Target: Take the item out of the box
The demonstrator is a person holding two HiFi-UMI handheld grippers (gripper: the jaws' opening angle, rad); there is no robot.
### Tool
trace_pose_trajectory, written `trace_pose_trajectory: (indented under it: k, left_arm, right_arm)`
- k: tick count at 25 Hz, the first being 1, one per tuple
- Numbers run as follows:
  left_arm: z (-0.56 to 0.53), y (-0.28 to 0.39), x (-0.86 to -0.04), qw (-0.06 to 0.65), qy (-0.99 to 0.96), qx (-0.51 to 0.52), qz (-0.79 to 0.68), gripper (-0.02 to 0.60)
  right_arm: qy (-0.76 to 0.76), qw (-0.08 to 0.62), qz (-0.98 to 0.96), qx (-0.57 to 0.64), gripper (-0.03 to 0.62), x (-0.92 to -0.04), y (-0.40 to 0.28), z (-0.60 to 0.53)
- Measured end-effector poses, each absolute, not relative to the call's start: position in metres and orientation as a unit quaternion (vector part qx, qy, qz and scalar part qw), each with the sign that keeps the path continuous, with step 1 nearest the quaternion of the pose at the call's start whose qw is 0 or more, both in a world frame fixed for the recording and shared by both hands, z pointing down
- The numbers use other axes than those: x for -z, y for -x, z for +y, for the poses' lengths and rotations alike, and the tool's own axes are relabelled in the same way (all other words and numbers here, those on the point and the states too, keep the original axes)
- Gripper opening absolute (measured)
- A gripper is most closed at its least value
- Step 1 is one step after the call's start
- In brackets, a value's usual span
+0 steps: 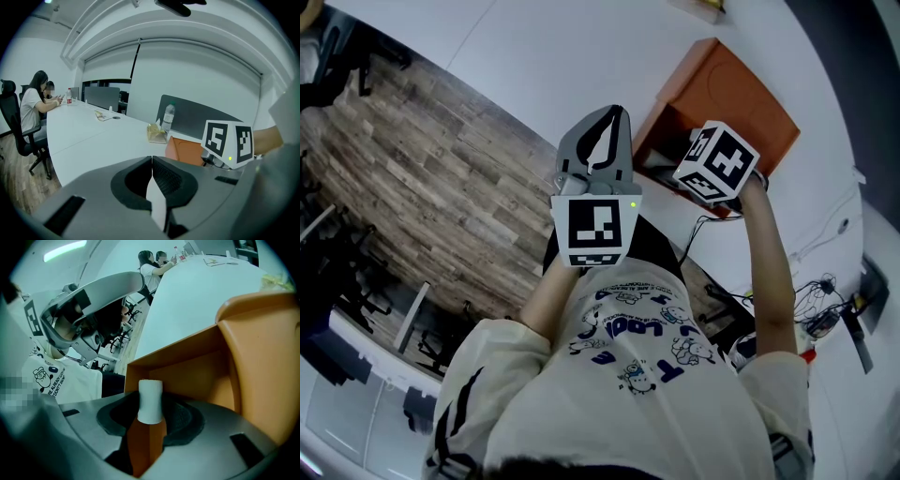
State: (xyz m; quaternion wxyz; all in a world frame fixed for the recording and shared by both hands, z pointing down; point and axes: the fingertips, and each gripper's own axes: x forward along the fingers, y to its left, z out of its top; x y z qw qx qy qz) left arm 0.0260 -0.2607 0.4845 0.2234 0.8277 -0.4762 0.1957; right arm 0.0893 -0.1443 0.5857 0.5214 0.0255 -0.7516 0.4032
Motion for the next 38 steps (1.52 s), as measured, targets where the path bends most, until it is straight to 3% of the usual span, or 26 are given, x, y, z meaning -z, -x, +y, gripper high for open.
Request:
trace_pose_trajectory:
  k: [18, 38]
  left_arm:
    - [-0.261, -0.016, -0.46, 0.202, -0.828, -0.179, -0.491, 0.018]
    - [-0.254, -0.017, -0.42, 0.168, -0.839, -0.151, -0.496, 0.018]
  right_arm:
    - [-0.135, 0.488, -0.765, -0.399, 0.17, -0.569, -0.09, -0.159]
    - [-0.305, 0.392, -0.767, -0.406, 0.17, -0.519, -0.096, -0.176]
